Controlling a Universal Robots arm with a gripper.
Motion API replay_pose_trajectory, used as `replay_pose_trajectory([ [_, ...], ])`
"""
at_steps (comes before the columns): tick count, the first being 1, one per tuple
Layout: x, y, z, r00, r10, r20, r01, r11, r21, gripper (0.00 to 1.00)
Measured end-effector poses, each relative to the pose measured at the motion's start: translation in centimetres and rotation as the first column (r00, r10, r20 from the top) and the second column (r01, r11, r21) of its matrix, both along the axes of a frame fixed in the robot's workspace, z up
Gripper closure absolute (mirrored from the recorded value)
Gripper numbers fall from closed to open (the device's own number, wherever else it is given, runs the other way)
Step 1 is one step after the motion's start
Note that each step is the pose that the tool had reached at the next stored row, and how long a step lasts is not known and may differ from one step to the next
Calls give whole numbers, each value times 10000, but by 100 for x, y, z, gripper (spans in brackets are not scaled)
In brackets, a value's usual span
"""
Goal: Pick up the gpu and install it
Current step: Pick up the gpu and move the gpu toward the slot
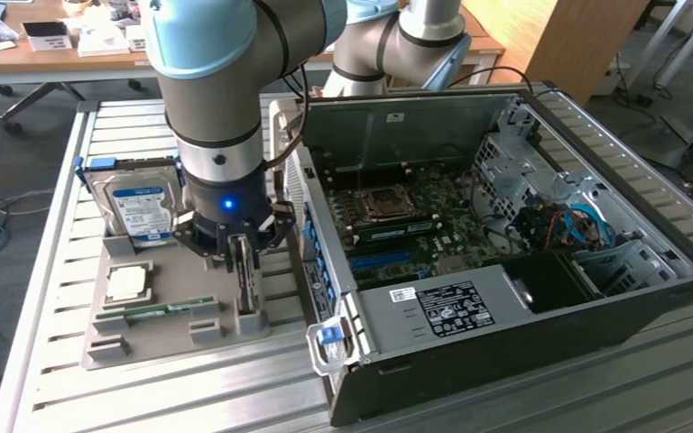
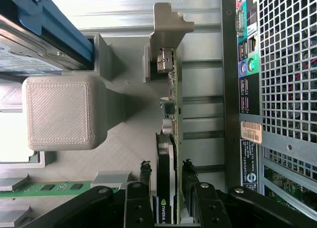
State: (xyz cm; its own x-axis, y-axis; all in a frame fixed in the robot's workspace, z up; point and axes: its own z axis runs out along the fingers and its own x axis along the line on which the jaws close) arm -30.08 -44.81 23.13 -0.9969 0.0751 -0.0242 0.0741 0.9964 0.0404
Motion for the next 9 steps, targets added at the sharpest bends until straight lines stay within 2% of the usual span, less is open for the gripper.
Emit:
replay_pose_trajectory([
  [7, 0, 0, 0, 10000, 0, 0, 0, 10000, 0, 61],
  [8, 0, 0, 0, 10000, -1, 0, 1, 10000, 0, 62],
  [9, -1, 0, 0, 10000, 0, -2, 0, 10000, 0, 68],
])
